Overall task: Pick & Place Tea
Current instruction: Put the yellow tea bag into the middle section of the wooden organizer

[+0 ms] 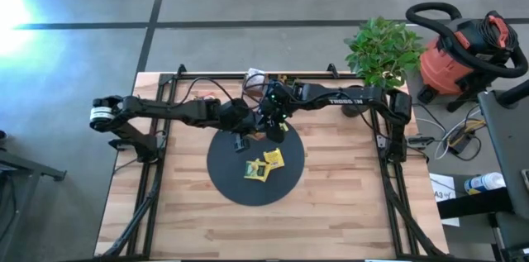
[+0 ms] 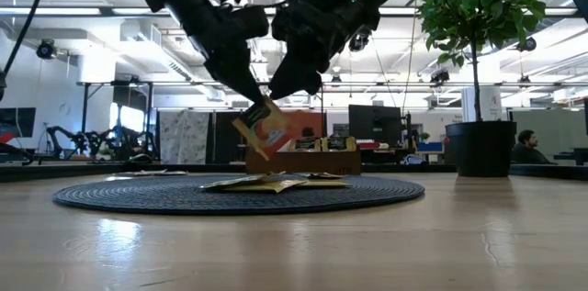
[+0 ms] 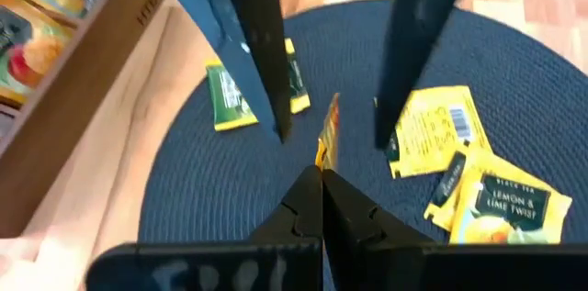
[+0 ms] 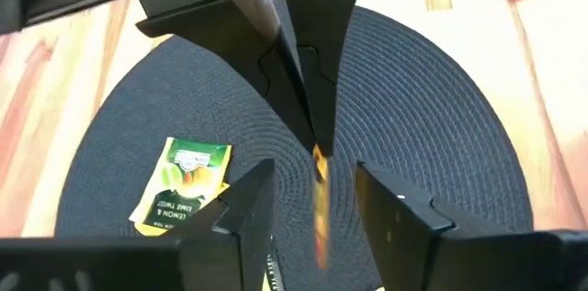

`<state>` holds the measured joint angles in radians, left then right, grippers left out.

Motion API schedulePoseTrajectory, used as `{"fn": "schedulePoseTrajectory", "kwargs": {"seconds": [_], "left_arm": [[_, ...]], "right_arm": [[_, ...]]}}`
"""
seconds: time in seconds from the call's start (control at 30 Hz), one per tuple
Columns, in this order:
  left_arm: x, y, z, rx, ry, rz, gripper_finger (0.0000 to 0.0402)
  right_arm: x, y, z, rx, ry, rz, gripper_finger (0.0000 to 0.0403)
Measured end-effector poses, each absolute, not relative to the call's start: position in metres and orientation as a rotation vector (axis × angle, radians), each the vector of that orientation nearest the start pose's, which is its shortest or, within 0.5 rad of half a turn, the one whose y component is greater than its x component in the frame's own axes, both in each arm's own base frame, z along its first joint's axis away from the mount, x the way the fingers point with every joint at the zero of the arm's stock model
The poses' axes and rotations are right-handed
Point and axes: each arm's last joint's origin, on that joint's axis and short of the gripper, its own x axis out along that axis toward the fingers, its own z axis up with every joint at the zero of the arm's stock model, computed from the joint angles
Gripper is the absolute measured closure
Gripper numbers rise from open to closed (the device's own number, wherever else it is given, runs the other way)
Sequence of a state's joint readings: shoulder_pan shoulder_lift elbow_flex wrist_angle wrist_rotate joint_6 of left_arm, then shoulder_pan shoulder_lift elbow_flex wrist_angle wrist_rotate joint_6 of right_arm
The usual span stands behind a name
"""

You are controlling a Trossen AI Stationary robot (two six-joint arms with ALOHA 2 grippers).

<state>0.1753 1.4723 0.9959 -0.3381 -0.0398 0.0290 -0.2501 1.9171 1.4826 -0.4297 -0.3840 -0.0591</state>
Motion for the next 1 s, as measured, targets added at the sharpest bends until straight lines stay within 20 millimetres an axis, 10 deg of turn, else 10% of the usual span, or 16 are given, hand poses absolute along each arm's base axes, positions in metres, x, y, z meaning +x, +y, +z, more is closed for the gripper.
{"fn": "schedulePoseTrajectory", "kwargs": {"seconds": [1.0], "left_arm": [[0.308,0.056,0.254,-0.032,0.737,0.206,0.0402]], "right_arm": [[0.406,-0.093,0.224,0.205,0.853,0.098,0.0377]]}}
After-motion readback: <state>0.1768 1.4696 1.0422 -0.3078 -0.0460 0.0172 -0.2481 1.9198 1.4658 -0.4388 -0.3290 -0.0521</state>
